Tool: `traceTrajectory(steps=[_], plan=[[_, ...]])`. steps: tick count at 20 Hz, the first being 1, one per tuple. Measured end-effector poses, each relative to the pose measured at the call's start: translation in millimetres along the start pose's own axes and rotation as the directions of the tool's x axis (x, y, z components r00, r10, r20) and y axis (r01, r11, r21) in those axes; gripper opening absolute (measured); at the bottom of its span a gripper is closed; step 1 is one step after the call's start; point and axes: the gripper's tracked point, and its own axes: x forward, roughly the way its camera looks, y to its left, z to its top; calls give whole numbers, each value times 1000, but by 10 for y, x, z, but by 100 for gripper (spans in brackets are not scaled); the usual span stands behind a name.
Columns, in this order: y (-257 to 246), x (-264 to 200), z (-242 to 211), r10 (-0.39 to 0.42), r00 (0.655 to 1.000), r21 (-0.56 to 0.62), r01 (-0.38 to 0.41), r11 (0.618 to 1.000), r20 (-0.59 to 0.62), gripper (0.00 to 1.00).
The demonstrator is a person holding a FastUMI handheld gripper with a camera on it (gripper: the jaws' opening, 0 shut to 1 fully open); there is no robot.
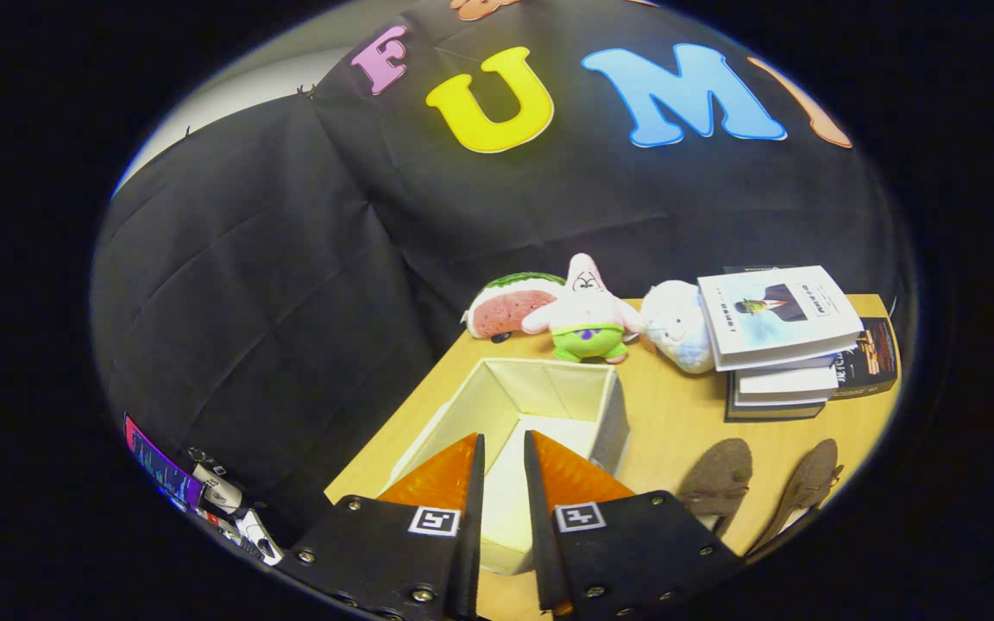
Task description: Open the storage box then place both shoes into the box .Put the left shoe in first, then the right shoe, with the right side of both shoes facing outward in a uniform manner.
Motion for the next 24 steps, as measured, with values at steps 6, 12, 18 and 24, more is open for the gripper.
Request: traceTrajectory(steps=[6, 12, 18, 24], plan=[[-833, -308, -281, -164, 986, 63, 162, 985, 23, 28], [-1575, -434, -792, -349, 936, 83, 352, 932, -54, 28], [-1844, -272, -1272, -384, 903, 115, 409, 905, -193, 28], [-2098, -12, -1452, -419, 857, 91, 463, 882, -298, 28]])
